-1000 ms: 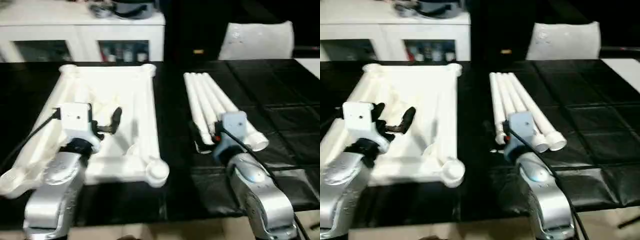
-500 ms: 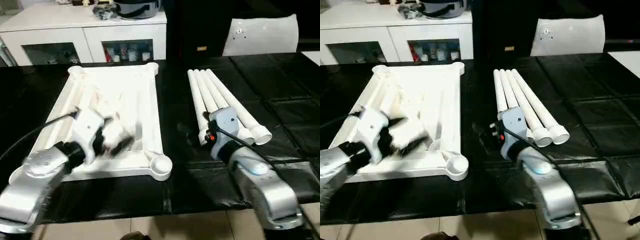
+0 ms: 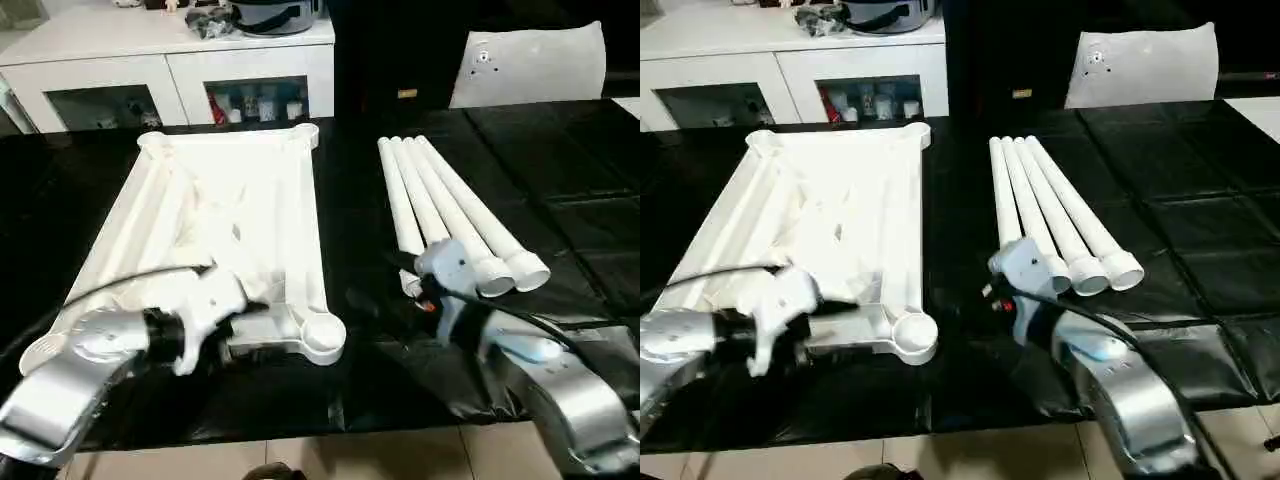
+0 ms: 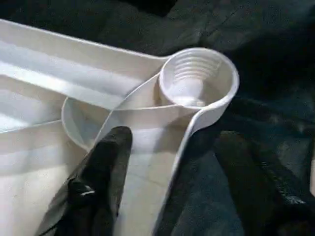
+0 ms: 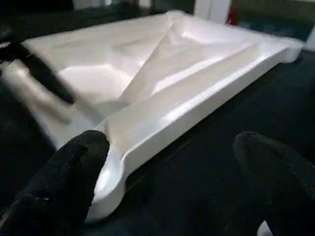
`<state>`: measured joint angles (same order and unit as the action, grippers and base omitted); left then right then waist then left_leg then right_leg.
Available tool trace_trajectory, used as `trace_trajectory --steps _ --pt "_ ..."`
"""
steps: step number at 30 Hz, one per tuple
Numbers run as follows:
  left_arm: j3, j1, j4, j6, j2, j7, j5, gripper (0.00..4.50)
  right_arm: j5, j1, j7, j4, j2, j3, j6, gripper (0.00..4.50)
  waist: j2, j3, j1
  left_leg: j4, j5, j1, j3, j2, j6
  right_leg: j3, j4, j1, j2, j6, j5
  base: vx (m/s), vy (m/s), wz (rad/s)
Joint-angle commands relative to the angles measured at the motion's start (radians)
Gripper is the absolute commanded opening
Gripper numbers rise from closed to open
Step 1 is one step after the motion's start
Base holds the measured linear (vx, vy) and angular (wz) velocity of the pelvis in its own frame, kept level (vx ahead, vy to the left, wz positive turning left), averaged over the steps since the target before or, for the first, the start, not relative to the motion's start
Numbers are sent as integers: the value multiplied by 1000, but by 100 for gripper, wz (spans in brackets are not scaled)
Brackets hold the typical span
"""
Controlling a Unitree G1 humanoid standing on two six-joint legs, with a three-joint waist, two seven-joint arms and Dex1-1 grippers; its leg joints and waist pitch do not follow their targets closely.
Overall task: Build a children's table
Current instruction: Move to table, then move table base
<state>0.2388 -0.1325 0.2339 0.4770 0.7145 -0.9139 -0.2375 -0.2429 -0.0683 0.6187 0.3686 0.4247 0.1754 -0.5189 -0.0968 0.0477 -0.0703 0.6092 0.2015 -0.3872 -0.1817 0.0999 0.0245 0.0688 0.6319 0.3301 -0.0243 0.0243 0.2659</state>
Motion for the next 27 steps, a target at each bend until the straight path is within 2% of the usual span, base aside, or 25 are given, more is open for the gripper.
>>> trace_trajectory --steps 1,3,5,6,7,8,11,12,13,14,16,17,22,23,25,27 --pt "12 -18 -15 -16 7 -15 18 292 -7 2 15 27 9 9 -7 450 -3 -47 -2 -89 272 31 93 157 -30 -89 -80 -6 -169 162 106 0 0 0" --pt "30 -22 -37 -44 9 -29 38 281 -8 13 18 37 16 9 -11 450 -13 -47 1 -90 280 31 94 158 -36 -90 -79 -5 -168 163 102 0 0 0" --pt "47 -30 -71 -75 1 -39 56 274 -14 31 25 60 28 12 -25 450 -9 -47 5 -91 282 30 92 156 -34 -90 -80 -5 -168 165 84 0 0 0" --pt "49 -33 -78 -79 -3 -40 57 261 -17 35 27 67 33 14 -29 450 -11 -48 6 -90 279 31 92 156 -32 -91 -80 -5 -169 163 79 0 0 0" --pt "50 -35 -83 -82 -5 -40 58 246 -18 38 28 71 36 15 -30 450 -9 -50 6 -87 265 31 92 156 -26 -91 -78 -8 -170 166 59 0 0 0" --pt "53 -37 -92 -92 -8 -41 60 246 -21 44 32 79 42 18 -35 450 -8 -50 7 -87 251 27 92 156 -17 -90 -78 -10 -171 170 48 0 0 0" --pt "62 -43 -112 -112 -11 -51 67 220 -18 52 39 88 53 28 -42 450 -11 -49 8 -85 252 28 92 157 -10 -89 -79 -8 -171 171 66 0 0 0" --pt "64 -44 -117 -116 -12 -54 68 208 -17 53 41 90 56 31 -44 450 -10 -49 8 -86 255 28 92 157 -9 -89 -81 -8 -170 170 73 0 0 0" --pt "67 -46 -125 -122 -14 -58 70 200 -15 55 45 92 62 36 -45 450 -13 -49 8 -86 259 29 93 157 -11 -90 -80 -7 -170 171 77 0 0 0" --pt "76 -52 -147 -139 -17 -64 81 197 -8 60 50 96 71 41 -48 450 -9 -48 9 -87 264 30 93 157 -12 -89 -81 -7 -168 171 84 0 0 0" --pt "81 -57 -165 -155 -19 -64 91 183 -6 62 51 99 74 42 -49 450 -10 -49 8 -85 263 30 92 157 -11 -90 -81 -7 -169 168 84 0 0 0" --pt "83 -60 -174 -161 -20 -66 95 162 -7 64 52 101 74 42 -51 450 -10 -49 10 -86 264 29 92 157 -11 -90 -81 -7 -170 171 79 0 0 0" --pt "95 -72 -217 -189 -22 -81 114 133 -8 69 61 110 87 51 -59 450 -14 -50 8 -87 270 31 94 160 -16 -90 -80 -6 -170 170 84 0 0 0" --pt "97 -76 -230 -199 -23 -86 119 119 -10 70 63 112 91 54 -61 450 -9 -49 8 -88 268 31 94 160 -18 -90 -78 -7 -172 176 71 0 0 0" --pt "97 -81 -239 -205 -26 -89 119 105 -14 70 65 116 92 56 -65 450 -11 -49 7 -85 261 29 94 158 -13 -91 -79 -9 -175 180 64 0 0 0" --pt "97 -90 -254 -213 -34 -93 120 89 -18 71 70 118 93 57 -68 450 -6 -50 8 -85 251 28 93 159 -7 -90 -79 -9 -174 180 55 0 0 0"
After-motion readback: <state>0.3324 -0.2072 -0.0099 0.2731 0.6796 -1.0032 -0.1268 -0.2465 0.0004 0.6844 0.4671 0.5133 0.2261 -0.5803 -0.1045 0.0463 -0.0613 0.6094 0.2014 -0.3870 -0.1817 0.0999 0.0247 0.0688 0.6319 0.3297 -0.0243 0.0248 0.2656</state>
